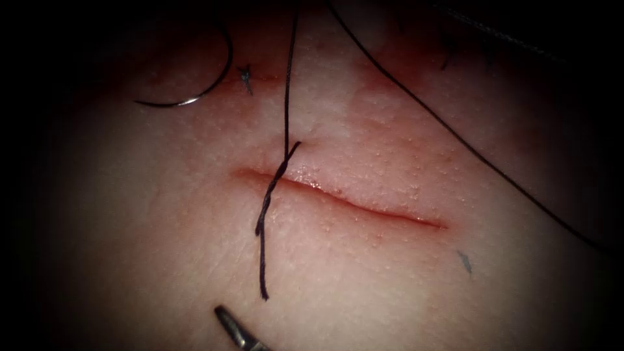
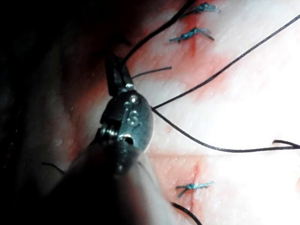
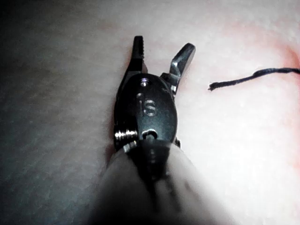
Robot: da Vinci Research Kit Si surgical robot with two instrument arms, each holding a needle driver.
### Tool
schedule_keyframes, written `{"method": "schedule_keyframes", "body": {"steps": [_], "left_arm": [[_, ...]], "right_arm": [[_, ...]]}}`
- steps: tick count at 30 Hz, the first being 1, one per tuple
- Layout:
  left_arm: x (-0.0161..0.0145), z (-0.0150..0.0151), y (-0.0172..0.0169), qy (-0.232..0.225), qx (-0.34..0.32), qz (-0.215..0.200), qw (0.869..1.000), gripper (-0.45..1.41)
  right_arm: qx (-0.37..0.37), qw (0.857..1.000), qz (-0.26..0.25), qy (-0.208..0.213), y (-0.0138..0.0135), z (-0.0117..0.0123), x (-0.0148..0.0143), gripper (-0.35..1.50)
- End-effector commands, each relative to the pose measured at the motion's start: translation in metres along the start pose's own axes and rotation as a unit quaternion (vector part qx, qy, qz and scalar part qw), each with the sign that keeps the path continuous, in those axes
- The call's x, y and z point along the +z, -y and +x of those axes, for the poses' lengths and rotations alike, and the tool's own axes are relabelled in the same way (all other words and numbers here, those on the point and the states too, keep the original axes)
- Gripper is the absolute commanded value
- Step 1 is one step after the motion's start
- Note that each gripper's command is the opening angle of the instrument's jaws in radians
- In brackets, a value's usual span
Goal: Wound Closure
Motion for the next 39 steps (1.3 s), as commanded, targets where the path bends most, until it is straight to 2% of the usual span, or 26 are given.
{"method": "schedule_keyframes", "body": {"steps": [1,2,5,6,7,9,10,11,15,16,18,21,27,30,31,33,34,35,36,39], "left_arm": [[-0.0005,0.0006,-0.0008,-0.004,-0.008,-0.008,1.000,-0.45],[-0.0005,0.0006,-0.0008,-0.004,-0.008,-0.008,1.000,-0.45],[-0.0034,0.0030,-0.0028,-0.007,-0.021,-0.017,1.000,-0.45],[-0.0042,0.0036,-0.0033,-0.007,-0.024,-0.019,0.999,-0.45],[-0.0057,0.0048,-0.0046,-0.009,-0.034,-0.025,0.999,-0.45],[-0.0066,0.0055,-0.0054,-0.010,-0.040,-0.028,0.999,-0.45],[-0.0078,0.0064,-0.0066,-0.011,-0.042,-0.031,0.999,-0.45],[-0.0085,0.0069,-0.0073,-0.012,-0.050,-0.034,0.998,-0.45],[-0.0102,0.0081,-0.0089,-0.017,-0.066,-0.037,0.997,-0.45],[-0.0111,0.0086,-0.0097,-0.025,-0.077,-0.040,0.996,-0.45],[-0.0116,0.0090,-0.0103,-0.033,-0.085,-0.041,0.995,-0.45],[-0.0133,0.0102,-0.0122,-0.047,-0.098,-0.055,0.993,-0.45],[-0.0144,0.0114,-0.0135,-0.078,-0.133,-0.064,0.986,-0.45],[-0.0147,0.0123,-0.0145,-0.101,-0.157,-0.072,0.980,-0.45],[-0.0148,0.0128,-0.0153,-0.118,-0.179,-0.077,0.974,-0.45],[-0.0149,0.0131,-0.0158,-0.127,-0.189,-0.080,0.970,-0.45],[-0.0150,0.0135,-0.0165,-0.139,-0.201,-0.084,0.966,-0.45],[-0.0151,0.0138,-0.0170,-0.145,-0.209,-0.087,0.963,-0.45],[-0.0151,0.0138,-0.0170,-0.145,-0.209,-0.087,0.963,-0.45],[-0.0154,0.0143,-0.0183,-0.156,-0.233,-0.092,0.956,-0.45]], "right_arm": [[0.010,1.000,0.004,0.001,0.0000,0.0000,0.0002,0.96],[0.010,1.000,0.004,0.001,0.0000,0.0000,0.0002,0.96],[0.034,0.999,0.012,0.007,-0.0013,0.0004,-0.0002,0.69],[0.033,0.999,0.018,0.006,-0.0017,0.0004,-0.0005,0.39],[0.032,0.999,0.044,0.001,-0.0024,0.0002,-0.0008,-0.35],[0.031,0.998,0.061,0.001,-0.0028,0.0003,-0.0009,-0.35],[0.029,0.995,0.099,-0.006,-0.0038,0.0006,-0.0006,-0.35],[0.027,0.993,0.111,-0.008,-0.0042,0.0007,-0.0004,-0.35],[0.026,0.991,0.131,-0.014,-0.0062,0.0013,0.0003,-0.35],[0.027,0.989,0.143,-0.022,-0.0079,0.0017,0.0008,-0.35],[0.028,0.989,0.141,-0.023,-0.0086,0.0019,0.0010,-0.35],[0.034,0.987,0.153,-0.026,-0.0122,0.0028,0.0018,-0.35],[0.038,0.988,0.149,-0.024,-0.0145,0.0029,0.0032,-0.35],[0.062,0.986,0.156,-0.021,-0.0155,0.0028,0.0048,-0.35],[0.084,0.982,0.167,-0.020,-0.0158,0.0027,0.0061,-0.35],[0.089,0.981,0.170,-0.019,-0.0159,0.0027,0.0067,-0.30],[0.106,0.978,0.178,-0.017,-0.0160,0.0027,0.0081,0.05],[0.107,0.977,0.183,-0.018,-0.0161,0.0028,0.0087,0.12],[0.107,0.977,0.183,-0.018,-0.0161,0.0028,0.0087,0.12],[0.124,0.972,0.197,-0.017,-0.0160,0.0029,0.0111,0.14]]}}
